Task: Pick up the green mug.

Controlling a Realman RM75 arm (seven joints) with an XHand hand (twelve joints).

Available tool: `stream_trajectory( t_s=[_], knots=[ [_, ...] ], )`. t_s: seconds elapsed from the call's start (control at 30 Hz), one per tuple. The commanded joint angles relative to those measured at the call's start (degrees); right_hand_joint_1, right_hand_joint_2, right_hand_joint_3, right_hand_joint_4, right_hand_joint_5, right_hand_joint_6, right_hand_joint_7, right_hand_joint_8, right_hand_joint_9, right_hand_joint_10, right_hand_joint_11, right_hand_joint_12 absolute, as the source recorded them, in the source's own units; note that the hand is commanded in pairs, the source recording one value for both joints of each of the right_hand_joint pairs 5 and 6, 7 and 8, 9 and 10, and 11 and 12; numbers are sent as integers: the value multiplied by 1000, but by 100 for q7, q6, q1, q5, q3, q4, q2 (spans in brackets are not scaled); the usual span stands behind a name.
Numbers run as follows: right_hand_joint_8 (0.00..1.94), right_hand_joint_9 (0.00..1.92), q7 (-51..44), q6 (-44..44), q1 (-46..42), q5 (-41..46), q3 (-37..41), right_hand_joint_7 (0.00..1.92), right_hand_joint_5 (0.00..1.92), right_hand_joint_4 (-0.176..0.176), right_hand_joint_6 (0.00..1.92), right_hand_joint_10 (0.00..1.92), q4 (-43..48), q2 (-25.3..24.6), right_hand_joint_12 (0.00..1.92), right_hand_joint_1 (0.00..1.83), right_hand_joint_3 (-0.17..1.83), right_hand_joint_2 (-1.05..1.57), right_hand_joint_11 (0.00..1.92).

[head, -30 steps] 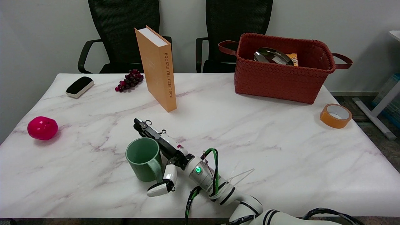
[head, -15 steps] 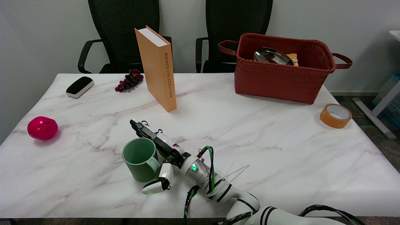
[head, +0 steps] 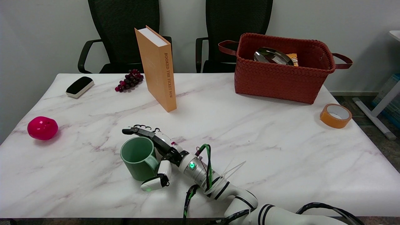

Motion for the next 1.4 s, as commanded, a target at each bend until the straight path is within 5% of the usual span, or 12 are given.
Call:
stream_trajectory(
  t_s=[0.03,0.57,0.67,0.9,1.13,1.4],
  knots=[
    [204,0,-19,-75,58,38,84,204,357,0,357,0,-28,7,0,1334,1240,-600,0],
    [422,55,-19,-67,58,38,109,422,390,0,390,55,-28,39,0,1340,1443,-770,0],
    [477,180,-19,-82,58,38,109,477,411,0,411,180,-28,39,228,1344,1619,-808,228],
    [576,422,-19,-98,66,38,109,576,474,0,474,422,-28,39,440,1353,1832,-845,440],
    [791,720,-11,-107,66,38,109,791,648,0,648,720,-28,39,921,1353,1833,-823,921],
    [923,857,5,-91,66,38,109,923,761,0,761,857,-28,39,1206,1343,1833,-733,1206]
  ],
)
